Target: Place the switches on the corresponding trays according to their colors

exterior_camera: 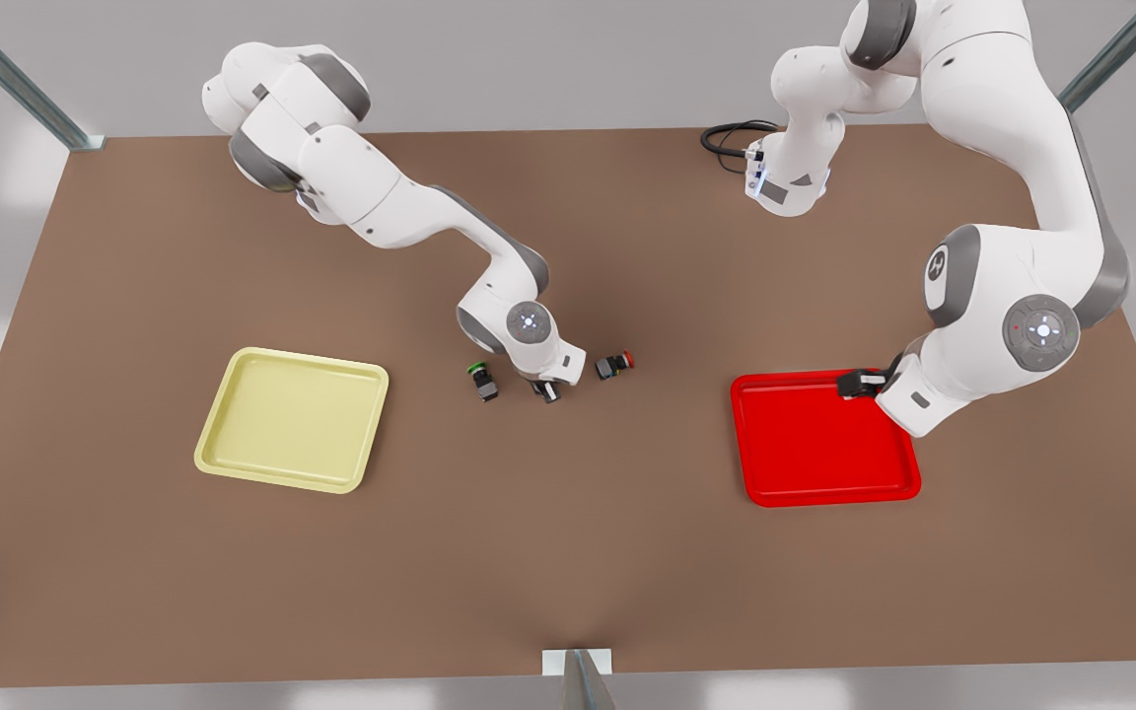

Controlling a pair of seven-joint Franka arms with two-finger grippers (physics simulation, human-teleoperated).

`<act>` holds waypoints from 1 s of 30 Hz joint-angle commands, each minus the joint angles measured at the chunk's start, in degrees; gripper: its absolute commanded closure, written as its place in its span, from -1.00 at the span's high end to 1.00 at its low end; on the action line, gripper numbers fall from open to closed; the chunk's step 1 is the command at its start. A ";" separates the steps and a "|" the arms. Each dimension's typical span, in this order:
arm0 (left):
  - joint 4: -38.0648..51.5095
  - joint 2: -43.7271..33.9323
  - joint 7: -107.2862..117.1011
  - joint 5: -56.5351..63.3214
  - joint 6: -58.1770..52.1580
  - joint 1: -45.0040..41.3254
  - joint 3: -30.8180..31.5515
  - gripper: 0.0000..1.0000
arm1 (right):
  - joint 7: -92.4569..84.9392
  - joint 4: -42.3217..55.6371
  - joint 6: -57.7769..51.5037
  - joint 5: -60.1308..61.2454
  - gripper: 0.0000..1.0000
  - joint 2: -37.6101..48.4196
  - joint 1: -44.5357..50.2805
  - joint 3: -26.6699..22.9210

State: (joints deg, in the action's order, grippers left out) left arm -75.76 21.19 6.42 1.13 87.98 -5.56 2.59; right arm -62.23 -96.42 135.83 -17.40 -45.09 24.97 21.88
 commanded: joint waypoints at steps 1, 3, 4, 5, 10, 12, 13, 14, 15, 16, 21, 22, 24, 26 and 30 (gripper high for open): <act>0.00 0.00 0.00 0.01 0.00 0.02 -0.04 1.00 | 0.00 0.00 -0.04 0.00 0.08 0.00 0.00 0.00; 0.00 -0.01 -0.09 0.01 0.00 0.02 -0.04 1.00 | 0.00 0.00 -0.30 0.00 0.08 0.09 0.00 0.00; 0.00 0.00 0.00 0.01 0.00 0.02 0.05 1.00 | 0.00 0.00 -0.22 0.09 0.06 0.09 0.00 0.00; 0.00 -0.09 0.00 0.01 -0.09 0.02 0.05 1.00 | 0.00 0.00 -0.39 0.00 0.04 0.09 0.00 0.00; 0.00 -0.09 0.00 -0.08 -0.09 -0.06 0.05 1.00 | 0.00 -0.09 -0.48 0.00 0.04 0.35 -0.09 0.00; 0.00 -0.09 0.00 -0.08 0.00 0.02 0.05 1.00 | 0.00 -0.09 -0.65 0.09 0.04 0.53 -0.09 0.09; 0.00 -0.09 -0.09 -0.08 -0.09 0.02 0.05 1.00 | 0.09 -0.44 -0.48 0.09 0.04 0.97 -0.09 0.00; 0.00 -0.18 -0.09 -0.08 -0.09 -0.06 0.05 1.00 | 0.09 -0.44 -0.74 0.09 0.04 1.41 -0.09 0.00; 0.00 -0.27 -0.09 -0.08 -0.18 -0.06 0.05 1.00 | 0.00 -0.70 -0.83 0.09 0.04 1.85 -0.18 0.00; 0.09 -0.27 0.00 -0.17 -0.18 -0.06 0.05 1.00 | 0.00 -1.23 -0.83 0.18 0.04 2.55 -0.35 0.00; 0.00 -0.53 0.18 -0.25 -0.53 -0.77 0.66 1.00 | -0.79 -5.36 -0.74 0.26 0.04 7.47 -0.44 -2.64; -0.09 -0.53 -0.44 -0.25 -0.62 -1.73 1.10 1.00 | -0.79 -5.97 -0.57 0.35 0.04 8.26 -0.53 -3.16; -0.09 -0.36 -0.70 -0.25 -0.70 -6.82 1.28 1.00 | -0.88 -9.49 -0.65 0.35 0.04 11.78 -2.29 -3.25; -0.26 -0.09 -0.79 -0.25 -1.93 -12.80 1.28 1.00 | -1.32 -13.09 -0.65 0.35 0.05 14.33 -4.92 -3.16; -0.44 3.25 -16.78 0.10 -0.97 -20.28 1.28 1.00 | -5.62 -18.63 -0.30 0.35 0.05 19.16 -9.76 -3.16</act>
State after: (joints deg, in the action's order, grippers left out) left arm -76.20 24.79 -12.11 1.06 88.04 -26.79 3.84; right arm -68.85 -115.82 135.57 -17.00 -24.91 15.00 18.72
